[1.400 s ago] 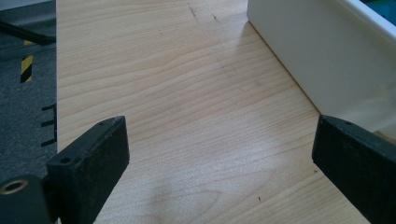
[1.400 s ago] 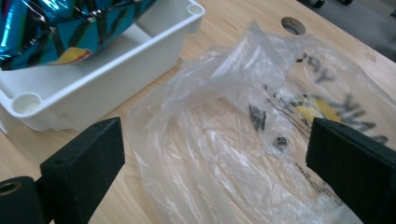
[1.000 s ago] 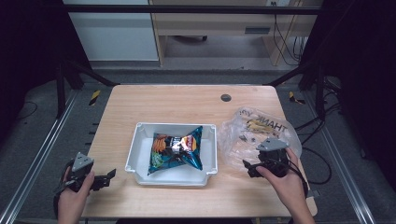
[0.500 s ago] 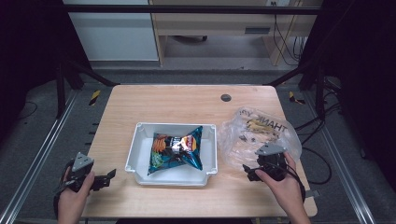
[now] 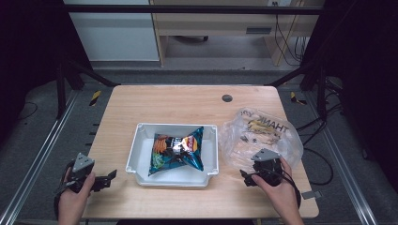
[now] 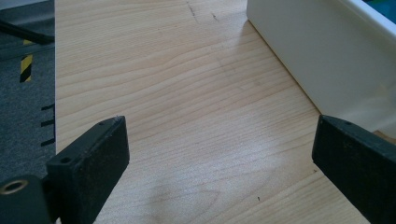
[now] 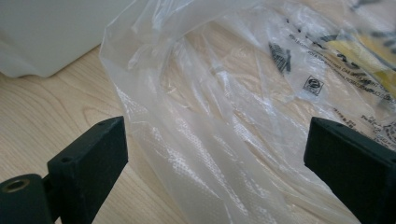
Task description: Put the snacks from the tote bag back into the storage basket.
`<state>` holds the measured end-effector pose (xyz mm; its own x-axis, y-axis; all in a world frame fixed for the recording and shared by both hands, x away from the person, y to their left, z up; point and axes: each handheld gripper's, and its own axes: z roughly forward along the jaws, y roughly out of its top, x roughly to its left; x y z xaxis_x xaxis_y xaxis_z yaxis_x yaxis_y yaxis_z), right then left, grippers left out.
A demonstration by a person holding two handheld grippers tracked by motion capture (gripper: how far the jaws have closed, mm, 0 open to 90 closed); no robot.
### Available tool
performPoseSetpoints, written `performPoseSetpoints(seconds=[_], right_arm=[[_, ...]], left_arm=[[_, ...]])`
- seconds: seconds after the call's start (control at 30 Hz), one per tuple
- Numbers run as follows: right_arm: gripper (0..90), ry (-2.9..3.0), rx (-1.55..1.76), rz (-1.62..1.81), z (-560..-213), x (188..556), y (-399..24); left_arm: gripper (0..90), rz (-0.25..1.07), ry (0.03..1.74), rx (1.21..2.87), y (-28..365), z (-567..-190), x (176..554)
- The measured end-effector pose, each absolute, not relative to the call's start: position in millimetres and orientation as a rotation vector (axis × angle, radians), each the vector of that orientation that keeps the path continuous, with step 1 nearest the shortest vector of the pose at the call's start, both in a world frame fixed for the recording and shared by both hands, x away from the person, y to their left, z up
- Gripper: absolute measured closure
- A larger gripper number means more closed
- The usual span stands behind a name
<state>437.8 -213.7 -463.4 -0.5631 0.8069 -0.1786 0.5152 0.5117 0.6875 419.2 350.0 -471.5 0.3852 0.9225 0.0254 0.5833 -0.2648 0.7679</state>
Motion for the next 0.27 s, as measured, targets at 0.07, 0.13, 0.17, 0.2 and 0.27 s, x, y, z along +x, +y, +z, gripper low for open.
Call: performPoseSetpoints(seconds=[0.07, 0.13, 0.17, 0.2, 0.27], right_arm=[[6.8, 2.28, 1.069, 0.792, -465.6, 437.1, -210.5], [7.0, 2.283, 1.06, 0.779, -469.0, 436.1, -207.3], [7.1, 2.294, 1.054, 0.764, -472.2, 435.3, -204.9], [7.3, 2.308, 1.047, 0.748, -473.9, 434.8, -202.4], [8.1, 2.312, 1.006, 0.727, -473.4, 433.7, -198.1]], left_arm=[[3.7, 0.635, 1.29, 1.961, 350.0, -471.3, 419.4], [3.7, 0.637, 1.289, 1.957, 350.1, -470.8, 420.1], [3.7, 0.637, 1.288, 1.958, 350.3, -470.5, 420.4], [3.7, 0.637, 1.286, 1.959, 350.3, -470.3, 420.6], [3.7, 0.637, 1.287, 1.952, 349.4, -470.3, 420.9]])
